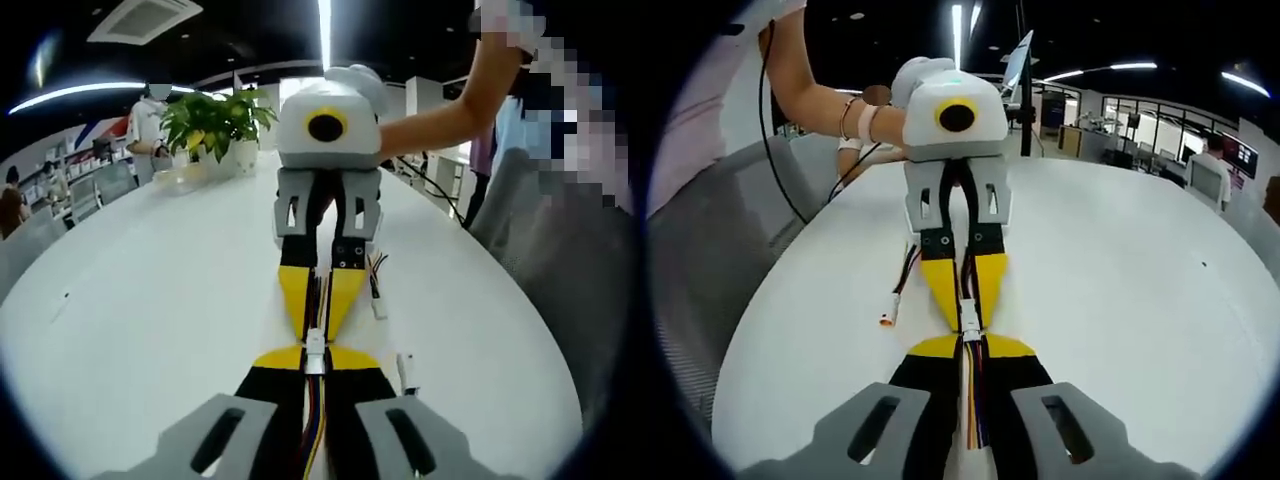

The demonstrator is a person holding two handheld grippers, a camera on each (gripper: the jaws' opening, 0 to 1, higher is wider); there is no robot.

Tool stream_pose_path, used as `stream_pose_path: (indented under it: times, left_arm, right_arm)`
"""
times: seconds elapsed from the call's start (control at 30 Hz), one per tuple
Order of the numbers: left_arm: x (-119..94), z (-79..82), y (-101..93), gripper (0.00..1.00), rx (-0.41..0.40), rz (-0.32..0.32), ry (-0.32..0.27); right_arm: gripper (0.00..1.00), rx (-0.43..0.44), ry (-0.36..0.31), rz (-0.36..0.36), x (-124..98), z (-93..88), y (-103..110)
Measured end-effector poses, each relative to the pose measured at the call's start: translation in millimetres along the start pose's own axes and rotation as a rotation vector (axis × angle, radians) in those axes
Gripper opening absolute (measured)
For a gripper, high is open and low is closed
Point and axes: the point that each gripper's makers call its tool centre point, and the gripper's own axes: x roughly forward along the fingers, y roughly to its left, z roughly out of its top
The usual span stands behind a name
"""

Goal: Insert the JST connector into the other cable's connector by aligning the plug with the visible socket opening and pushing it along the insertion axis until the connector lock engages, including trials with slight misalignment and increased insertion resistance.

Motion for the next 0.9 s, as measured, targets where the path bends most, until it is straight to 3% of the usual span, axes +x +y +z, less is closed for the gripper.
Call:
stream_pose_path:
  times: [0.47,0.73,0.9]
  left_arm:
    - [-2,1.1,-1.4,0.01,-0.043,0.022,0.000]
    - [-4,2.3,-2.2,0.09,-0.079,0.042,0.005]
    - [-11,12.5,2.3,0.09,-0.088,0.068,-0.024]
  right_arm:
    - [0.05,-0.005,-0.002,-0.036,2,-1.0,0]
    - [0.06,0.004,-0.005,-0.049,1,-1.6,-2]
    - [0.07,0.012,-0.007,-0.059,0,-1.5,-4]
